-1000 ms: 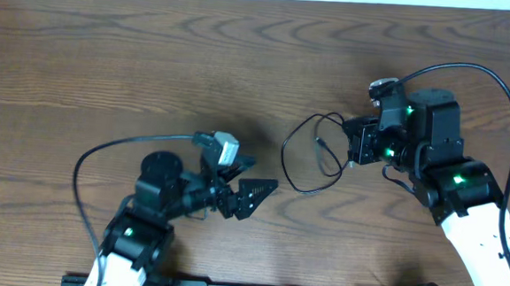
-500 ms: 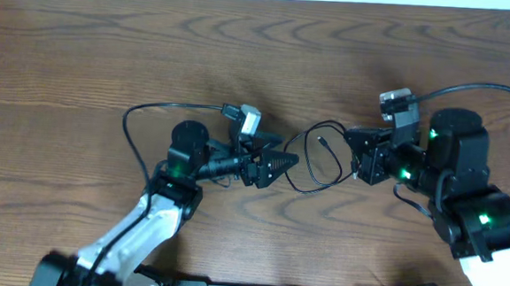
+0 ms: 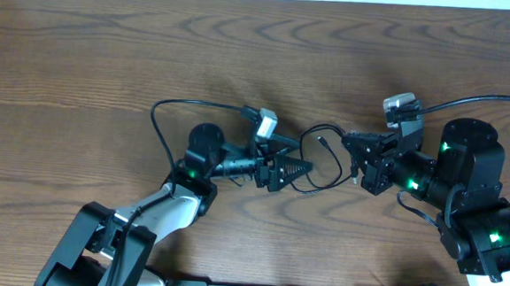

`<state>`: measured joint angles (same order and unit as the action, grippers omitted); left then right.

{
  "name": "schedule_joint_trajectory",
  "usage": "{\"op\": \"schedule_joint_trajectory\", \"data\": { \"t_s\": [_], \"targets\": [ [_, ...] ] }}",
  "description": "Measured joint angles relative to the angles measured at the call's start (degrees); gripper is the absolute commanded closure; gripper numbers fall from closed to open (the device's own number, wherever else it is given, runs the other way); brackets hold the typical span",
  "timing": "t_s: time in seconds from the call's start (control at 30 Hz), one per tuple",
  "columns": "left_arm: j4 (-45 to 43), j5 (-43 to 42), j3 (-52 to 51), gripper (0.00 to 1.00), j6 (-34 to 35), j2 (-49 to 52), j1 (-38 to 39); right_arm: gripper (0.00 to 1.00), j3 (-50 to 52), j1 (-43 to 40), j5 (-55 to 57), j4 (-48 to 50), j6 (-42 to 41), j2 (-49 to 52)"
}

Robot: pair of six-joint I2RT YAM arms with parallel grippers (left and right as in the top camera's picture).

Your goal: Untangle cables

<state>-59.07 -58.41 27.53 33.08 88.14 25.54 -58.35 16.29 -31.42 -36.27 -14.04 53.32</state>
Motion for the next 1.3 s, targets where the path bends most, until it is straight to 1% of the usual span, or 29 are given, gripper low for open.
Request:
{"op": "schedule_joint_trajectory", "data": {
  "t_s": [0.03,0.07,0.1,0.13,0.17,0.2,0.47,0.53,0.57,0.6,0.63,0.67,0.73,0.77,0.87,0.93,1.07,1.3],
  "targets": [
    [-0.35,0.26,-0.02,0.11,0.0,-0.02,0.57,0.99,0.0,0.0,-0.37,0.0,0.0,0.0],
    [-0.37,0.59,0.0,0.15,0.02,0.0,1.18,0.99,0.0,0.0,-0.79,0.0,0.0,0.0],
    [-0.33,1.14,-0.02,0.34,0.11,0.0,1.66,0.99,0.0,0.0,-1.18,0.04,0.0,0.0],
    [-0.37,1.79,0.0,0.6,0.02,0.0,2.05,0.99,0.0,0.0,-1.49,0.02,0.0,0.0],
    [-0.37,2.29,0.0,0.9,0.28,0.0,2.4,0.99,0.0,0.0,-1.7,0.0,0.0,0.0],
    [-0.37,2.95,0.0,0.92,0.26,0.0,2.62,0.99,0.0,0.0,-1.95,0.02,0.0,0.0],
    [-0.74,6.08,0.0,0.93,0.59,0.0,3.15,0.99,0.0,0.0,-2.45,-0.39,0.0,0.0],
    [-3.13,6.25,0.0,0.92,1.38,0.0,3.13,0.99,0.0,0.0,-1.7,-1.22,0.0,0.0],
    [-5.14,6.23,0.0,0.92,2.08,0.07,3.04,0.96,0.0,0.0,-0.83,-1.88,0.02,0.0],
    [-8.0,6.19,0.0,0.93,3.15,0.11,2.93,0.8,0.0,0.0,0.52,-2.69,-0.02,0.0],
    [-10.8,5.99,-0.02,0.92,3.93,0.13,2.71,0.51,0.0,0.0,1.81,-3.34,0.02,0.0],
    [-13.7,5.77,0.0,0.92,5.07,0.13,2.34,0.03,0.0,0.0,3.58,-4.31,0.37,0.0],
    [-19.28,5.05,0.02,0.92,8.26,-0.04,1.07,0.01,0.0,0.0,8.15,-7.19,1.01,0.0],
    [-20.31,4.83,0.02,0.92,9.57,-0.2,0.39,0.01,0.0,0.0,10.84,-8.55,1.44,0.02],
    [-20.9,4.24,0.02,0.93,13.18,-0.66,-1.84,0.01,0.0,0.0,17.25,-12.09,3.65,0.17],
    [-20.85,3.74,0.02,0.92,14.82,-0.7,-3.08,0.01,-0.02,0.0,19.37,-13.22,5.81,0.66],
    [-20.92,2.97,0.02,0.93,17.16,-0.7,-4.37,0.01,-0.02,0.0,17.88,-15.69,13.53,3.3],
    [-23.52,2.6,0.02,0.92,21.33,-1.81,-7.74,0.01,0.0,0.09,10.64,-16.61,22.91,9.81]
  ]
}}
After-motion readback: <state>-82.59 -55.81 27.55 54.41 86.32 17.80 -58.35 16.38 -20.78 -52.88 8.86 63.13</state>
